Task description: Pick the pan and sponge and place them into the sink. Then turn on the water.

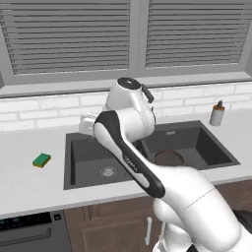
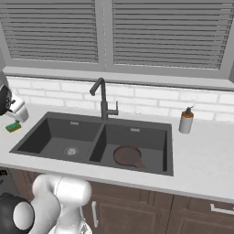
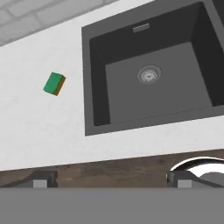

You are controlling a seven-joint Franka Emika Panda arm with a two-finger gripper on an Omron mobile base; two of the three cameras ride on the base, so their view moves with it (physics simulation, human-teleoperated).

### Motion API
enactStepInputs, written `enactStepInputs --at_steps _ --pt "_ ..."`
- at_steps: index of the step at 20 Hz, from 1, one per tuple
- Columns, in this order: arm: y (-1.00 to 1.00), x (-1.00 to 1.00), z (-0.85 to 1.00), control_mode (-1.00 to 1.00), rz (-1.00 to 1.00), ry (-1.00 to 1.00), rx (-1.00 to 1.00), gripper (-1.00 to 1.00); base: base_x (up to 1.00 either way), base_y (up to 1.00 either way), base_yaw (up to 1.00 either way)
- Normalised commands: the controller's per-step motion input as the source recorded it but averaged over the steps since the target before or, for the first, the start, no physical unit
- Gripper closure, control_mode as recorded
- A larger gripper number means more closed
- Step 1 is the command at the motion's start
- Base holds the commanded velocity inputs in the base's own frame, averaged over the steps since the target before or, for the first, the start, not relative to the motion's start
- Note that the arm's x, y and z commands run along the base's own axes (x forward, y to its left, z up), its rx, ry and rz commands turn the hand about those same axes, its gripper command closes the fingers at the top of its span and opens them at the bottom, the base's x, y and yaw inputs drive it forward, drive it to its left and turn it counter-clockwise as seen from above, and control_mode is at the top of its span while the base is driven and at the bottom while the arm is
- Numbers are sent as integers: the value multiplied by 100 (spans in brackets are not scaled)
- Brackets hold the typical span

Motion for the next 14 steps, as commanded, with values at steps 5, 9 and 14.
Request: enactStepInputs --at_steps 5,9,14 --pt "99 26 -25 -100 -9 8 -5 -100 0 0 0" --pt "67 33 -32 -100 -2 11 0 -100 0 0 0" --pt "26 29 -19 -100 0 9 0 -100 0 0 0"
